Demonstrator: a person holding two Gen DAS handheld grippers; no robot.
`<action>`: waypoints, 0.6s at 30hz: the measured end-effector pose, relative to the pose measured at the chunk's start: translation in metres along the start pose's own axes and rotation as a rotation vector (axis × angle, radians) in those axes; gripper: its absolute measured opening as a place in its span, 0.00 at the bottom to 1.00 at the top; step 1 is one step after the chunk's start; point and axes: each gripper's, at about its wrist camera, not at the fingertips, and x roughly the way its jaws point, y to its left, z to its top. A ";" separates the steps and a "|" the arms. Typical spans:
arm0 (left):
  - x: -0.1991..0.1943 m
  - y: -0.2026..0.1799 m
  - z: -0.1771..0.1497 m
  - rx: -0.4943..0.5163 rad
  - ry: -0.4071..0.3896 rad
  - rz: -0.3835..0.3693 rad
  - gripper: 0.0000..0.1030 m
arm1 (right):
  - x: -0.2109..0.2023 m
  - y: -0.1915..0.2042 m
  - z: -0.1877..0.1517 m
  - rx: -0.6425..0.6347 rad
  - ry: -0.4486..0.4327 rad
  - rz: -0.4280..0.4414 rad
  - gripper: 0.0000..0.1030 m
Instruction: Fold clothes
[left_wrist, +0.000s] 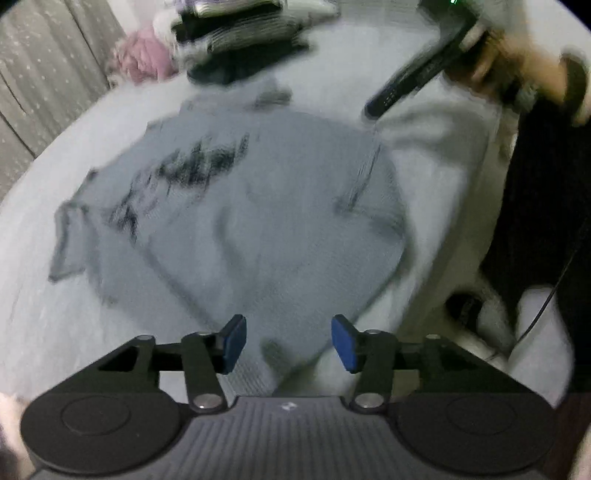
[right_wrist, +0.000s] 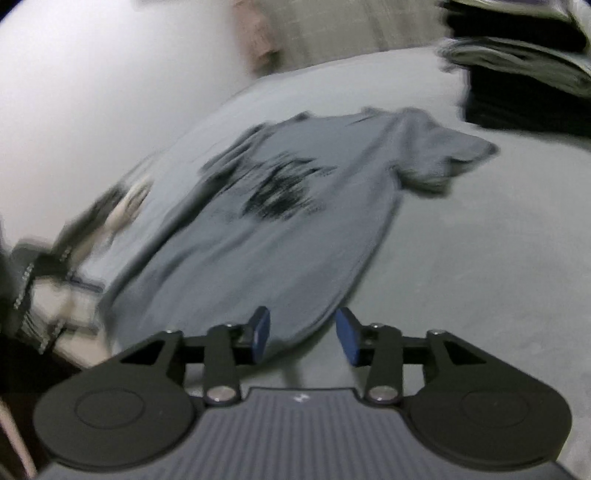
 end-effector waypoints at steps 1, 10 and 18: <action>0.002 -0.001 0.007 -0.025 -0.031 -0.027 0.60 | 0.005 -0.012 0.009 0.069 -0.016 -0.009 0.46; 0.097 -0.021 0.053 -0.069 -0.031 -0.109 0.61 | 0.061 -0.093 0.053 0.614 -0.138 0.066 0.46; 0.112 -0.027 0.050 -0.096 -0.045 -0.179 0.18 | 0.109 -0.133 0.074 0.831 -0.321 0.169 0.24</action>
